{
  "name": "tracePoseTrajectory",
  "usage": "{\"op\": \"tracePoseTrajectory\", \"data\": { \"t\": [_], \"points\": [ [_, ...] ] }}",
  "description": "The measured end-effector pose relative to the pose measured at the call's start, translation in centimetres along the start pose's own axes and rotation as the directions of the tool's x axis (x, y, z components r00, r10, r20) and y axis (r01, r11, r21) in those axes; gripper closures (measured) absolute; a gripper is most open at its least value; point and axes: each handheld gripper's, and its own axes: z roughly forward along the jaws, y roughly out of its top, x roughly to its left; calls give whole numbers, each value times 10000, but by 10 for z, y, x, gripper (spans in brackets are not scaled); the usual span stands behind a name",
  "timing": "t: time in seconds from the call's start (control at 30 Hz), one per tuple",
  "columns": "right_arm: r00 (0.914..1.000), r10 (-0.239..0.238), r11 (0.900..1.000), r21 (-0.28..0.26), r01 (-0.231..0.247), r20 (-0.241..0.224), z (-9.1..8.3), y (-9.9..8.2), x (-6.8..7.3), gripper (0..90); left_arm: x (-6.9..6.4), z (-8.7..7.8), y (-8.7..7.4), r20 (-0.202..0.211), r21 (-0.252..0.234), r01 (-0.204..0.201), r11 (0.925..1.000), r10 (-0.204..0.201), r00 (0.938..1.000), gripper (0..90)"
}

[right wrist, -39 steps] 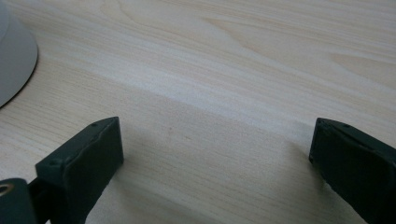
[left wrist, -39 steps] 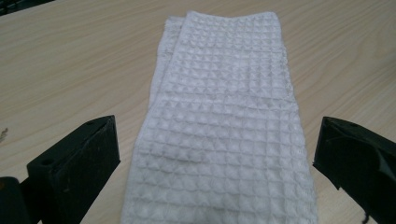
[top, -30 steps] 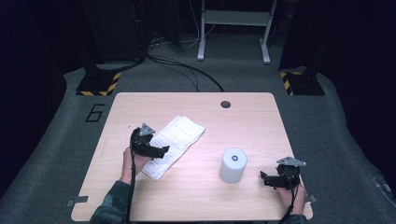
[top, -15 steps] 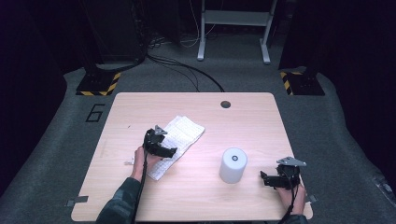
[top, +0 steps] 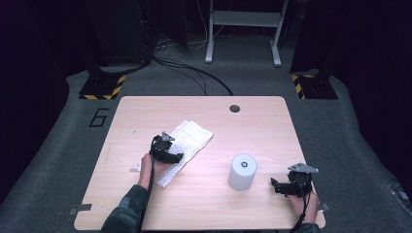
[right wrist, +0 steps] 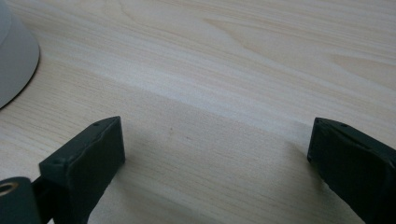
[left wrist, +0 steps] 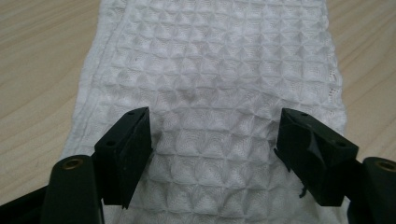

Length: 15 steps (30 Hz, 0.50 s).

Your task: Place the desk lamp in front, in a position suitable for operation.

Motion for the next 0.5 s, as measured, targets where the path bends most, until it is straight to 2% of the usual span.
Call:
{"op": "tracePoseTrajectory", "data": {
  "t": [0.17, 0.23, 0.37, 0.5],
  "points": [
    [10000, -4, 10000, -1, 4, 7, 0, 0, 0, 36, 1, -2, 0, -180, -95, 181, 9998, -183, 9997, 379],
    [10000, 11, 10000, -2, -11, 8, 0, 0, 0, 37, 1, -3, -1, -249, -146, 335, 9993, -338, 9991, 452],
    [10000, 9, 10000, -5, -9, 2, 0, 0, 0, 38, 2, -4, 0, -417, -202, 394, 9990, -402, 9983, 599],
    [10000, -95, 10000, -14, 95, -2, 0, 0, -1, 38, 0, -3, 0, -326, -275, 380, 9989, -388, 9987, 737]
  ]
}}
